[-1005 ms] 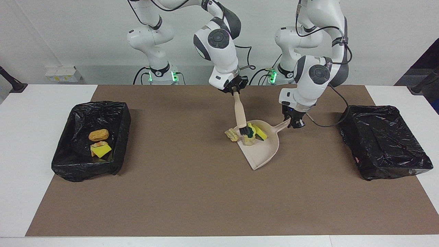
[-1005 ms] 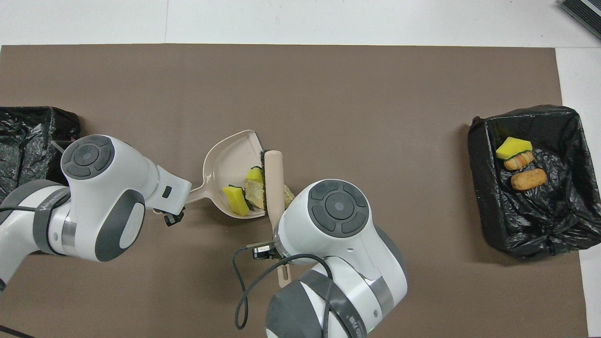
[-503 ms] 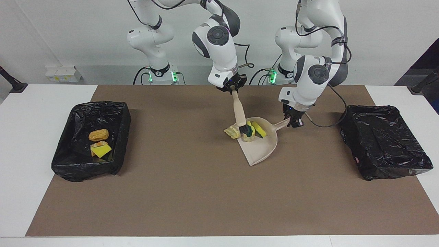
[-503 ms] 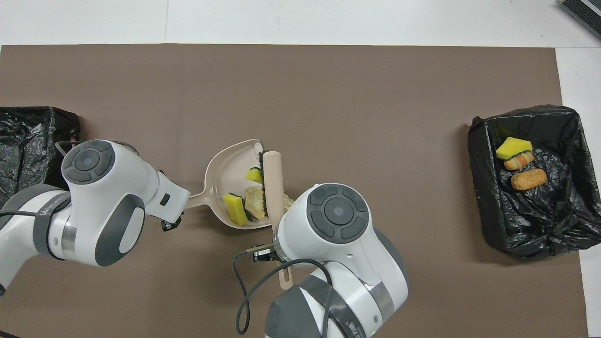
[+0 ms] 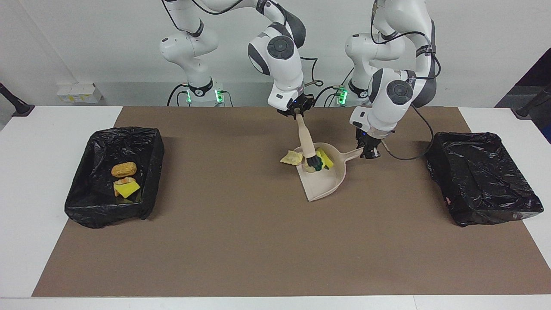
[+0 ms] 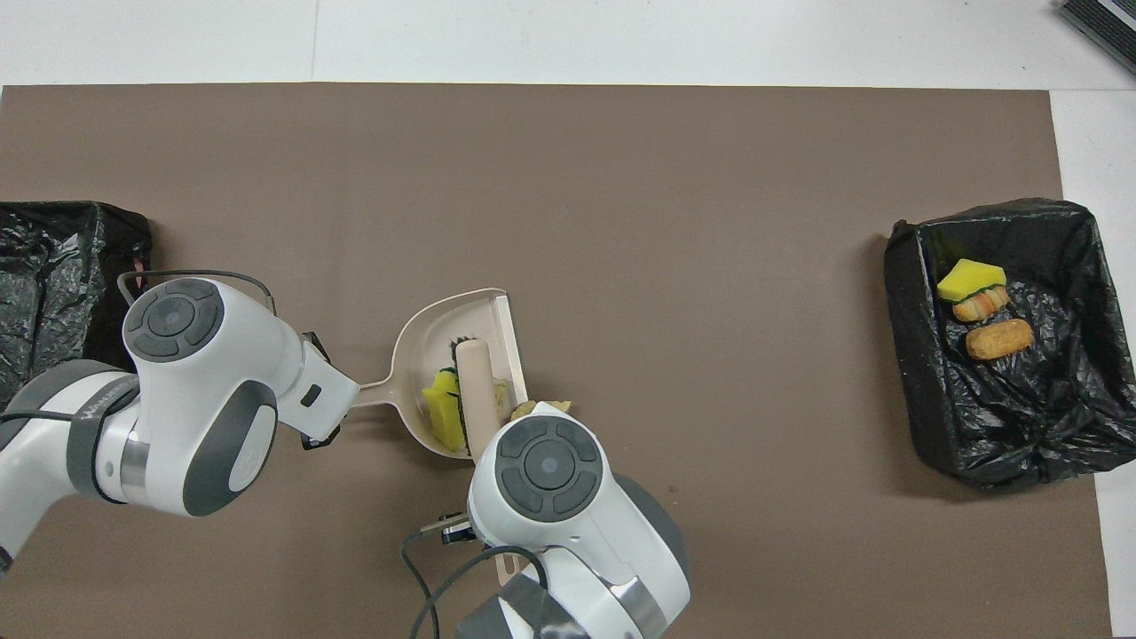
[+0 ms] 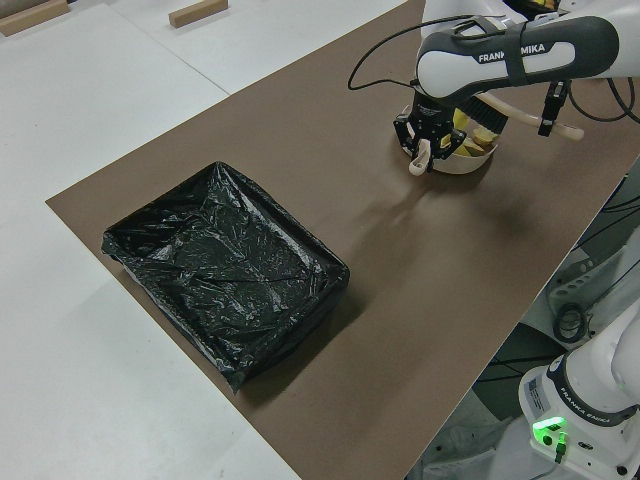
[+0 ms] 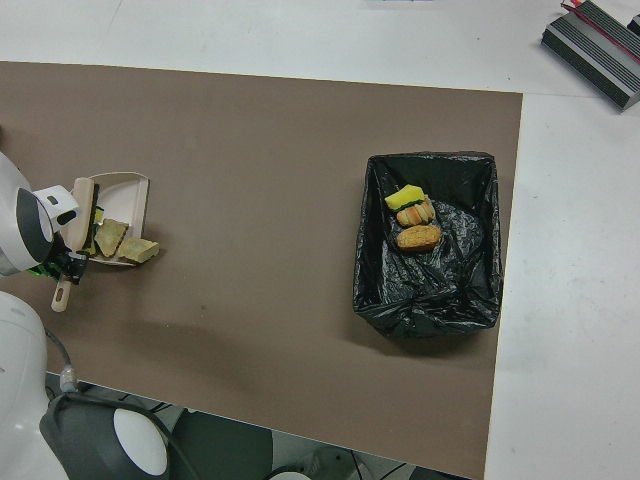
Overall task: Sweep and dump trash in bin
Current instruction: 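Push the last bread pieces into the dustpan with the right gripper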
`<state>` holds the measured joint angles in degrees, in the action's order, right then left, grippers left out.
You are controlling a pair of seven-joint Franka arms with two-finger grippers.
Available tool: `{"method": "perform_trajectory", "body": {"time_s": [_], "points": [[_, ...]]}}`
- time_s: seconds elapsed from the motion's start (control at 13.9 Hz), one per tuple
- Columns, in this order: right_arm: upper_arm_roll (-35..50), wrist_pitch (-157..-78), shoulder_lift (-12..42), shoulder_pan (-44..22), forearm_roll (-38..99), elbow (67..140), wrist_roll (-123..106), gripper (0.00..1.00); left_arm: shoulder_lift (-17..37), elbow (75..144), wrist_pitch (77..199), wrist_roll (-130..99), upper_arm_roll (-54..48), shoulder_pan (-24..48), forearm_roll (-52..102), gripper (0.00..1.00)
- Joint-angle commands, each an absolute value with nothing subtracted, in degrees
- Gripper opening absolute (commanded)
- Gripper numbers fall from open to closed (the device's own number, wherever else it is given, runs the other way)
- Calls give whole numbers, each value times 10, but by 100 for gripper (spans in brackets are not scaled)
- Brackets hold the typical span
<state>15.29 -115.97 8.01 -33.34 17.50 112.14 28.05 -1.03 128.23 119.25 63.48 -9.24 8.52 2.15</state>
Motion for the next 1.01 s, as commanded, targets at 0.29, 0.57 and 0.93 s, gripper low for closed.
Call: {"method": "perform_trajectory", "body": {"time_s": [0.29, 0.57, 0.93], "points": [[155, -1153, 52, -382, 176, 1156, 352, 0, -38, 1311, 1198, 646, -91, 87, 27, 0], [155, -1159, 40, -402, 185, 1184, 353, 0, -38, 1311, 1198, 642, -91, 87, 27, 0], [155, -1217, 68, -402, 225, 1177, 355, 0, -38, 1311, 1199, 642, -91, 87, 27, 0]]}}
